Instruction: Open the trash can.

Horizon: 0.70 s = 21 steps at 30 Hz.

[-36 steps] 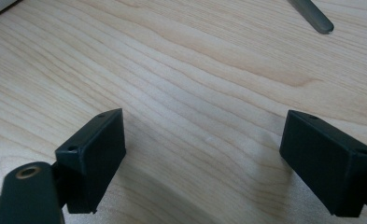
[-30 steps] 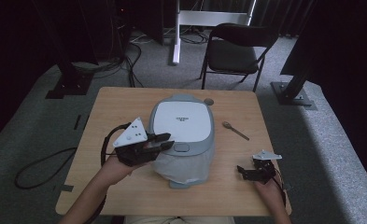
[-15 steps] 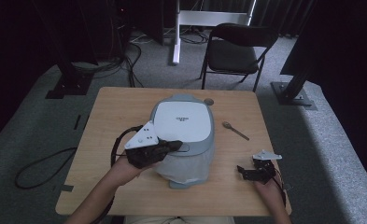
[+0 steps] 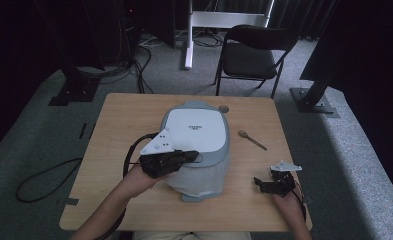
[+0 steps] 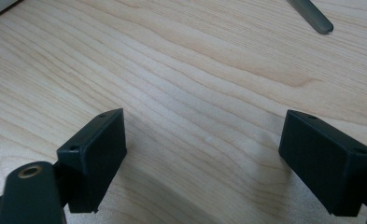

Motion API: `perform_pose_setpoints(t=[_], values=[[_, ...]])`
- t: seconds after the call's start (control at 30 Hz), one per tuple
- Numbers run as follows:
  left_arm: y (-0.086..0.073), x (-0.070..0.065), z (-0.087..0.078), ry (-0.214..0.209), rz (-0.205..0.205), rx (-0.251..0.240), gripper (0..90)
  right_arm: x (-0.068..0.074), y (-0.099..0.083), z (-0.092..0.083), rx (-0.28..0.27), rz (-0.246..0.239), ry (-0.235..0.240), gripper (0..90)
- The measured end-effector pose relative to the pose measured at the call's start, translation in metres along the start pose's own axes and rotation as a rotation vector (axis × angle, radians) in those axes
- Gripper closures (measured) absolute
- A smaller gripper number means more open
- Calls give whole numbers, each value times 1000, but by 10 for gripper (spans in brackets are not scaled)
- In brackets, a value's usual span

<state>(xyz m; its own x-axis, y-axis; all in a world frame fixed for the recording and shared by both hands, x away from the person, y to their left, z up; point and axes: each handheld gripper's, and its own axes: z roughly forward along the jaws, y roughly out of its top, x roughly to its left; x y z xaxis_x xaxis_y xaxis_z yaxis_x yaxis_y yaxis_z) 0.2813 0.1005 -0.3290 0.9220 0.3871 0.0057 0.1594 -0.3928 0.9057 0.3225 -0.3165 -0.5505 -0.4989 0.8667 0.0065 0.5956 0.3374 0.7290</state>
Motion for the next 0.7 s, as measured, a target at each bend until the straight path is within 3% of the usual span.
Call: perform_pose_setpoints(t=[0.23,0.7], values=[[2,-4,2,-1,24,12,900,0,0,0,0,0,0,141],[0,-3,2,-5,10,26,900,0,0,0,0,2,0,141]])
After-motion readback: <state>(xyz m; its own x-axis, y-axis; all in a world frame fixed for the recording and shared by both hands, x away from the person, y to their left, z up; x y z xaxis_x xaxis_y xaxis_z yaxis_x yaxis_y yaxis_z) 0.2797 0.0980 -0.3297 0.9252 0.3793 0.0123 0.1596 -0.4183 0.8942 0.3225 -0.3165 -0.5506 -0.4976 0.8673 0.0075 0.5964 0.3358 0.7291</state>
